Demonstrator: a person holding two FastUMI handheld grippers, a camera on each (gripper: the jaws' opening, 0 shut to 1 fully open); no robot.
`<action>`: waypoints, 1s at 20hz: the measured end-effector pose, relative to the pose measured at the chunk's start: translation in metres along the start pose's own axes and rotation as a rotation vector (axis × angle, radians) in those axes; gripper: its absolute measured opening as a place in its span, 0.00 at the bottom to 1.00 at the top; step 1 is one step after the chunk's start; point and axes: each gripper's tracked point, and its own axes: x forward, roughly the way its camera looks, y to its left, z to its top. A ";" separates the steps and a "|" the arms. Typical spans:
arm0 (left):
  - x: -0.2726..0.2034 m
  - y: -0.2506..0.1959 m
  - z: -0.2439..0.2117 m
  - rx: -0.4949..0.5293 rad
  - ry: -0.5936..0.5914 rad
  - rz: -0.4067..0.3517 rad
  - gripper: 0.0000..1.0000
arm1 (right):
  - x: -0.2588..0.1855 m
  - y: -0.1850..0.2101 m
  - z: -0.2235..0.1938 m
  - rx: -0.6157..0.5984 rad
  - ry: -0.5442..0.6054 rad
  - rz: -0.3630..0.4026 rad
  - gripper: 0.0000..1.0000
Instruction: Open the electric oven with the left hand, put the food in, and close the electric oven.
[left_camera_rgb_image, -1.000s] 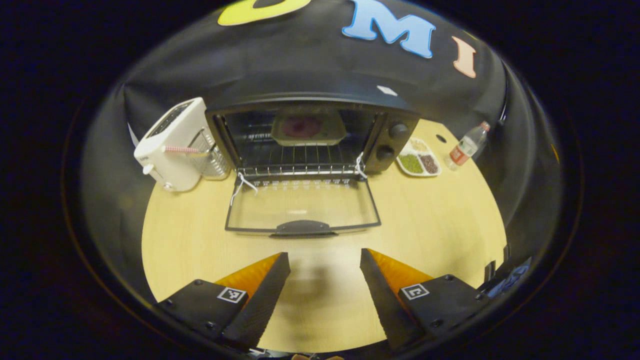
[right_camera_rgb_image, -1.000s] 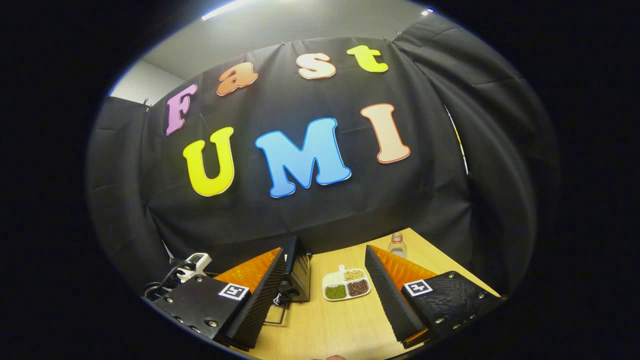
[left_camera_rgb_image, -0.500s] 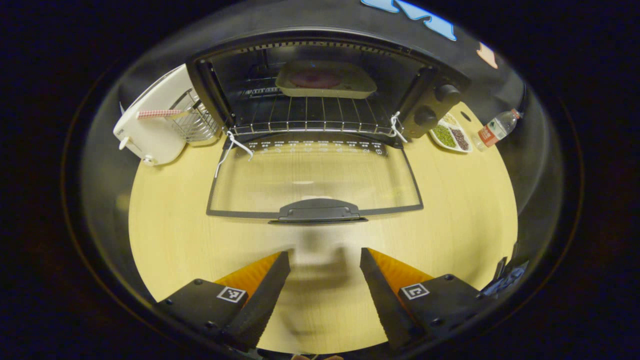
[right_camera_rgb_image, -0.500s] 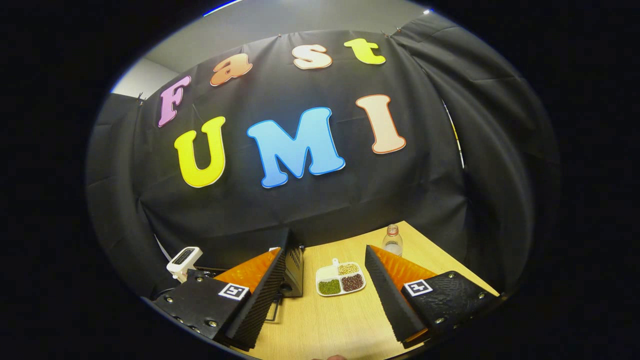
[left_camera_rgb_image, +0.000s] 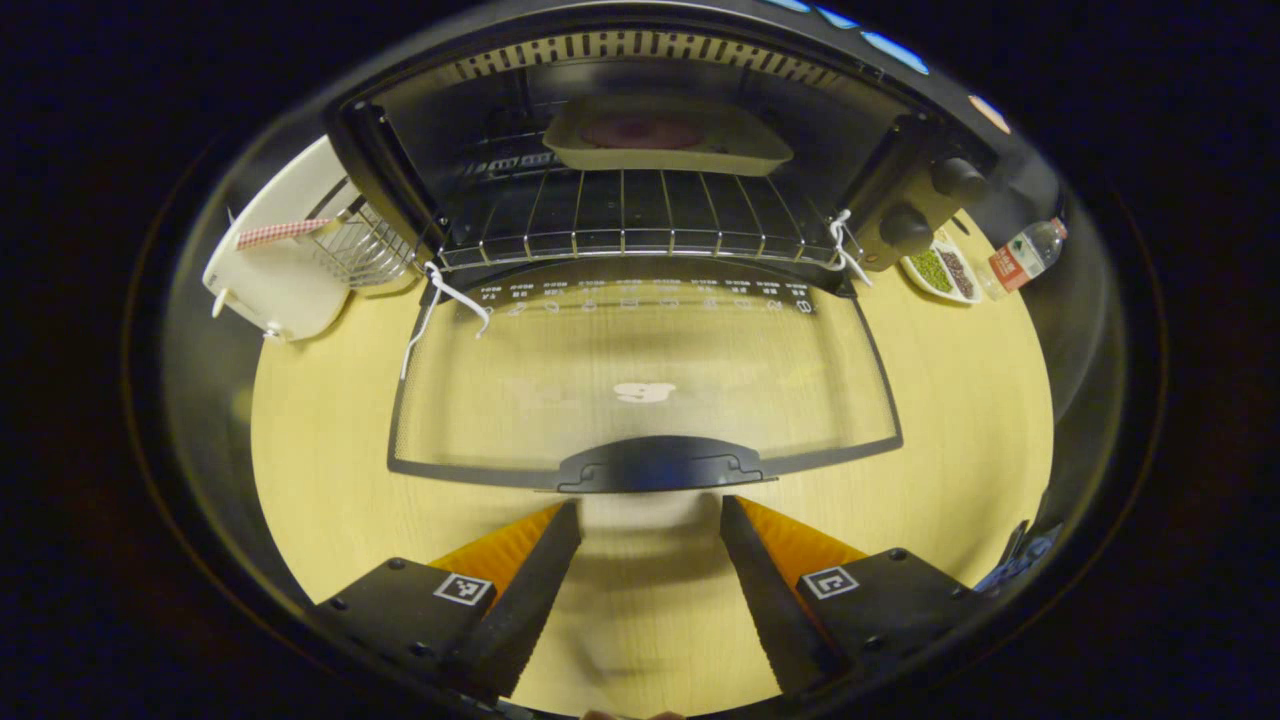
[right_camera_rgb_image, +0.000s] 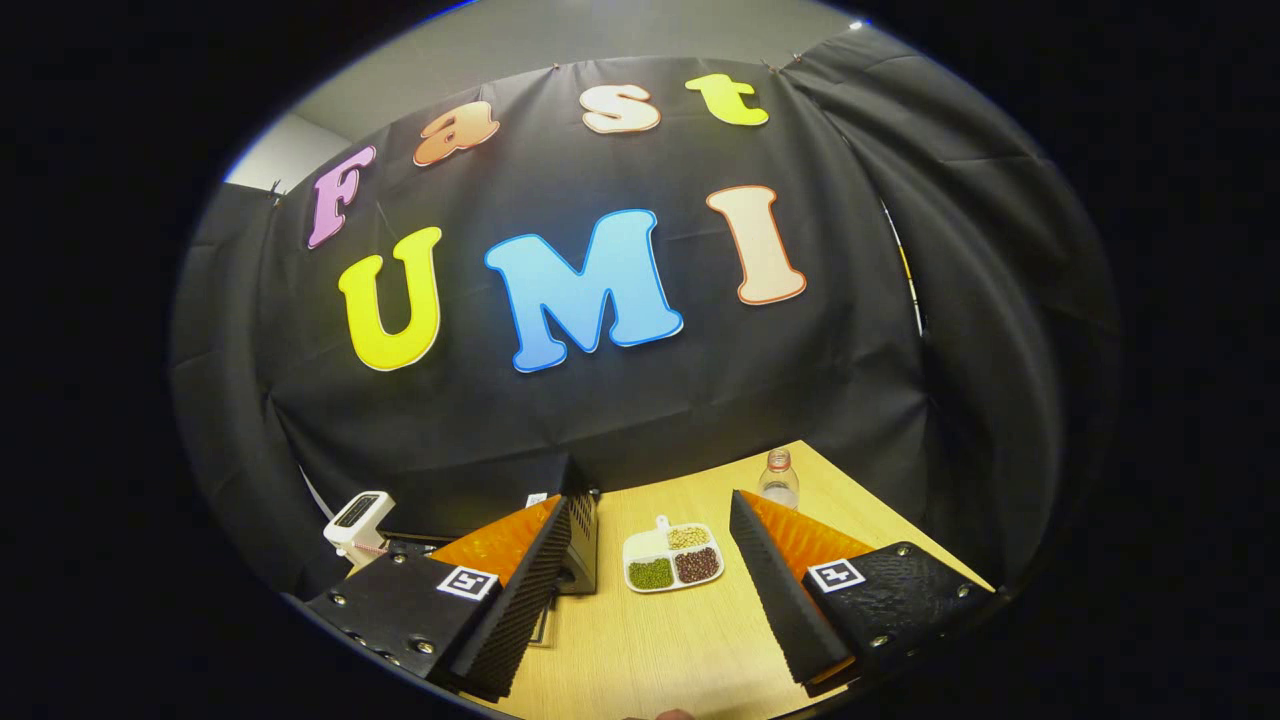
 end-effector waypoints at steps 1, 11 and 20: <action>0.003 0.001 0.002 0.000 0.002 0.005 0.97 | 0.000 0.000 0.000 0.001 0.002 -0.003 0.97; 0.002 0.000 0.007 0.031 0.008 0.019 1.00 | -0.003 -0.008 -0.002 0.000 0.016 -0.027 0.97; -0.029 -0.002 0.012 0.030 -0.075 0.011 0.96 | -0.012 -0.006 0.001 0.023 0.000 -0.026 0.97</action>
